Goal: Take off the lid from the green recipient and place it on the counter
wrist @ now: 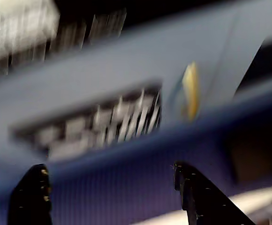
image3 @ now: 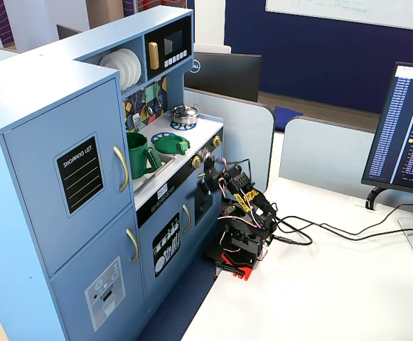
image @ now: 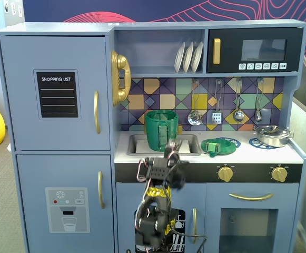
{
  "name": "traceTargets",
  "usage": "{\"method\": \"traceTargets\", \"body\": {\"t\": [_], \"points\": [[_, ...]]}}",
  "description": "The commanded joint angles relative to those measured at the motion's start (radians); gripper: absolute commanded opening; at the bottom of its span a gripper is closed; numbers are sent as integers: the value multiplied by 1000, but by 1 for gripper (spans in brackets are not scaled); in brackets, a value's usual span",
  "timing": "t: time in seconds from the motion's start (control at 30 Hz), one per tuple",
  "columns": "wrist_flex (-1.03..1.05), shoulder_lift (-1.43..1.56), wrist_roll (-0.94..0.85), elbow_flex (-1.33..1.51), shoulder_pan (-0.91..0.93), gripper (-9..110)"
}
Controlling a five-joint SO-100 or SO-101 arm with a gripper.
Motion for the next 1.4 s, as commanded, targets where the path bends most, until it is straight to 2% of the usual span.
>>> {"method": "traceTargets", "body": {"t": [0.0, 0.07, 0.2, 0.3, 0.47, 0.53, 0.67, 0.7, 0.8, 1.37], "points": [[14, 110, 5, 192, -91, 21], [-54, 170, 23, 330, -110, 21], [-400, 170, 152, 560, -149, 21], [-437, 138, 167, 592, -222, 18], [-247, 170, 110, 592, -261, 16], [-123, 170, 57, 592, -262, 12], [149, 170, -86, 592, -264, 11], [179, 170, -64, 592, -265, 12], [195, 170, 67, 592, -258, 12], [196, 172, 48, 592, -252, 12]]}}
